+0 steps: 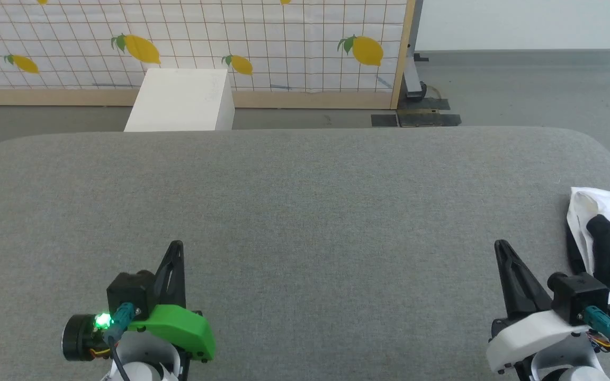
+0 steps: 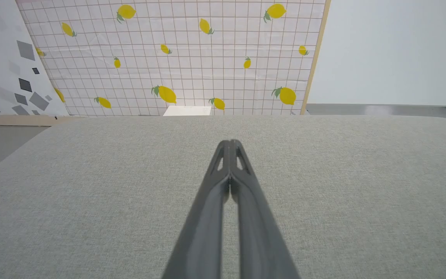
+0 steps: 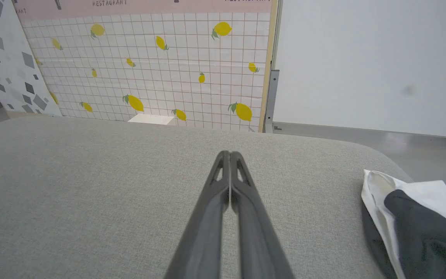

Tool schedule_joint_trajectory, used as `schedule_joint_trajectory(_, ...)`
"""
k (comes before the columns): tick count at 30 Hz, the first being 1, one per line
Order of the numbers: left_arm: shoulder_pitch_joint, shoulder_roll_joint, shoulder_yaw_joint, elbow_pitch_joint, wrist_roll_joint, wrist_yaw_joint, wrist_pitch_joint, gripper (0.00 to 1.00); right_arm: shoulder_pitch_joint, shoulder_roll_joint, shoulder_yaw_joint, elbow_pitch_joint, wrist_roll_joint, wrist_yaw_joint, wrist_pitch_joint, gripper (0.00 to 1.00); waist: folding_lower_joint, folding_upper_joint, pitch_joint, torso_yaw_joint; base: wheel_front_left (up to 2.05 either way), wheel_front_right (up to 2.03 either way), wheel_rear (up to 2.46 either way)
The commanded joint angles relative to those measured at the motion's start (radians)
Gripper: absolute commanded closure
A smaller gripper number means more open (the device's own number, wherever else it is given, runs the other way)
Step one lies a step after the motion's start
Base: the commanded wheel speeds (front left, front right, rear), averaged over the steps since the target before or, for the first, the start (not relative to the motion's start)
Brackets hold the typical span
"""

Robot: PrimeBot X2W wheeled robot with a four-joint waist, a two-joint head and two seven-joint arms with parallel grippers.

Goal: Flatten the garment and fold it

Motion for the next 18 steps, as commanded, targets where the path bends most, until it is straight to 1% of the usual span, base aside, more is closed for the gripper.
schedule_joint_trajectory(1, 0.018, -0.003, 0.006, -0.009, 0.013, 0.006, 0.007, 1.0, -0.017, 0.002, 0.004, -0.007, -0.011, -0.001, 0.007, 1.0, 0.0, 0.0072, 0.0, 0.0, 0.0, 0.0, 0.0)
schedule_joint_trajectory(18, 0.025, -0.004, 0.02, -0.042, 0.041, 0.011, 0.041, 1.0, -0.025, 0.002, 0.013, -0.012, -0.029, -0.001, 0.03, 1.0, 0.0, 0.0086, 0.005, -0.003, 0.0, 0.0, 0.0)
